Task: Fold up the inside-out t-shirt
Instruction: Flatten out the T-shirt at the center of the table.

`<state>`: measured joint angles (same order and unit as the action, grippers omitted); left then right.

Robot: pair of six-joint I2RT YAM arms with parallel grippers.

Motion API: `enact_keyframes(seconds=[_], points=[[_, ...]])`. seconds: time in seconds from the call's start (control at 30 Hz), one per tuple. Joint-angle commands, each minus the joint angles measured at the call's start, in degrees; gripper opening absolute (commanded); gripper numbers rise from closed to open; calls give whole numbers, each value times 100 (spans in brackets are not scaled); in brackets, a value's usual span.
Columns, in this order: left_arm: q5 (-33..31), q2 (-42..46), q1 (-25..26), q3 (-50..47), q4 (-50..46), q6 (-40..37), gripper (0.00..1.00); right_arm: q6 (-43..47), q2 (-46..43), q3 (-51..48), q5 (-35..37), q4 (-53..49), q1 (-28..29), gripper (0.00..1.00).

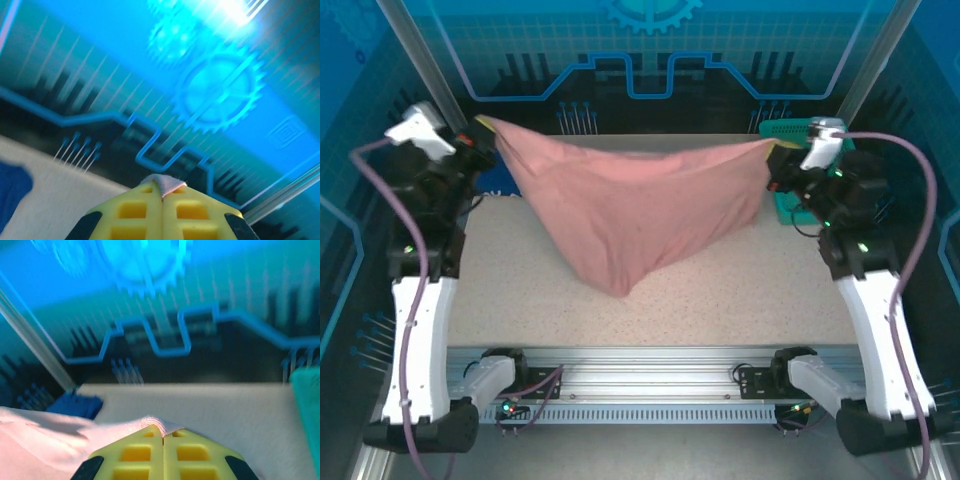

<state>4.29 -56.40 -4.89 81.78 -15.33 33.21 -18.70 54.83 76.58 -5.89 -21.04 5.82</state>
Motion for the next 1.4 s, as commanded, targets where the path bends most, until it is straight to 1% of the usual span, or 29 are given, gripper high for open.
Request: enact_keyframes(seconds=[0.0,0.07,0.17,0.33,0.5,0.63,0.87,1.03,1.17,1.37], points=[[-140,285,-83,978,-640,-479,0,531,-553,572,648,-1037,-94,0],[-90,234,-83,1589,-980,-680,0,686,-757,991,736,-1422,-97,0],[-65,235,-83,2246,-1365,-907,0,844,-1015,1500,820,-1810,-99,0],[-411,97,-83,3250,-1789,-1400,0,1050,-1282,2093,1117,-2057,-98,0],[-537,-646,-83,4586,-2096,-1733,0,1121,-1062,2596,1231,-1999,-99,0],[-670,-1571,-84,5342,-2199,-1926,0,1256,-642,2781,1439,-1800,-98,0],[-358,-2972,-83,5585,-2026,-1821,0,1383,452,2819,1593,-1464,-95,0],[-279,-3456,-83,5839,-2060,-1767,0,1318,994,3088,1510,-1408,-98,0],[-206,-3448,-82,6113,-2168,-1740,0,1285,1042,3340,1419,-1485,-99,0],[-126,-2806,-83,5981,-2190,-1682,0,1297,649,3384,1355,-1722,-92,0]])
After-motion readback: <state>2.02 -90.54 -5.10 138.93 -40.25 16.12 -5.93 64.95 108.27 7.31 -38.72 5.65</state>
